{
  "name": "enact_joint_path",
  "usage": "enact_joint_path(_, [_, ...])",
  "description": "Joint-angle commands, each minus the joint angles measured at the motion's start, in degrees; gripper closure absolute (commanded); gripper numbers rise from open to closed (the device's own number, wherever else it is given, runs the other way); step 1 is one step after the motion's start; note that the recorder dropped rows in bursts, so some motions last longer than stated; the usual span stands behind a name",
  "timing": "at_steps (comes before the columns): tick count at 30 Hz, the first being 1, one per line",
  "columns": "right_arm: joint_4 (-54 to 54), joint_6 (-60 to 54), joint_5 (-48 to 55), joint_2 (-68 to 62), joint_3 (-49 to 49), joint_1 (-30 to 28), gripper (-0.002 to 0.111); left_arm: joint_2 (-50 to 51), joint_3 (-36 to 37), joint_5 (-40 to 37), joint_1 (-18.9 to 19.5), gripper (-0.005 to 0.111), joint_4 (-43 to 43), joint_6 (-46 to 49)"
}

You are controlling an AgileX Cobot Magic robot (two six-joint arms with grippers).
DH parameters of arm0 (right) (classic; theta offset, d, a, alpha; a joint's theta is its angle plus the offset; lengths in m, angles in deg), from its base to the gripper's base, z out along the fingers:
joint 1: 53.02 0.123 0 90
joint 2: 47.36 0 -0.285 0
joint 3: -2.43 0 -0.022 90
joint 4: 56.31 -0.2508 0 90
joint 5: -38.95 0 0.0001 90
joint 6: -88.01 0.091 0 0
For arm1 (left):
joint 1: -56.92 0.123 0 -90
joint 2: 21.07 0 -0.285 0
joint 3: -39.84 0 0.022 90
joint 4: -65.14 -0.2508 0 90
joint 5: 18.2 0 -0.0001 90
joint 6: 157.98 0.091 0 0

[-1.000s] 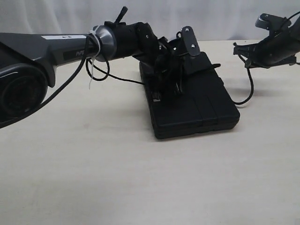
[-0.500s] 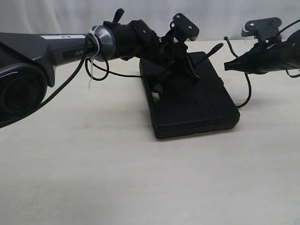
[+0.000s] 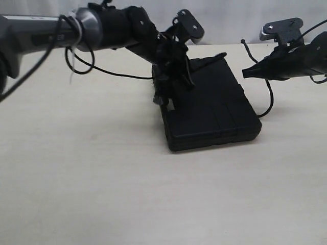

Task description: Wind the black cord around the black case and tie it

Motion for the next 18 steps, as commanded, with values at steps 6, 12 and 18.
enact_joint_path(6, [0.48, -11.05, 2.13, 3.75, -2.02, 4.95, 0.104, -5.63, 9.42, 12.73, 2.81, 0.107, 5.14, 4.2])
enact_joint_path(12, [0.48, -16.3, 4.07, 5.08, -2.28, 8.5, 0.104, -3.55, 9.42, 14.85, 2.81, 0.107, 11.49, 6.83])
enact_joint_path(18, [-0.02, -16.59, 1.56, 5.08, -2.18, 10.83, 0.104, -3.47, 9.42, 12.33, 1.11, 0.107, 13.12, 11.57])
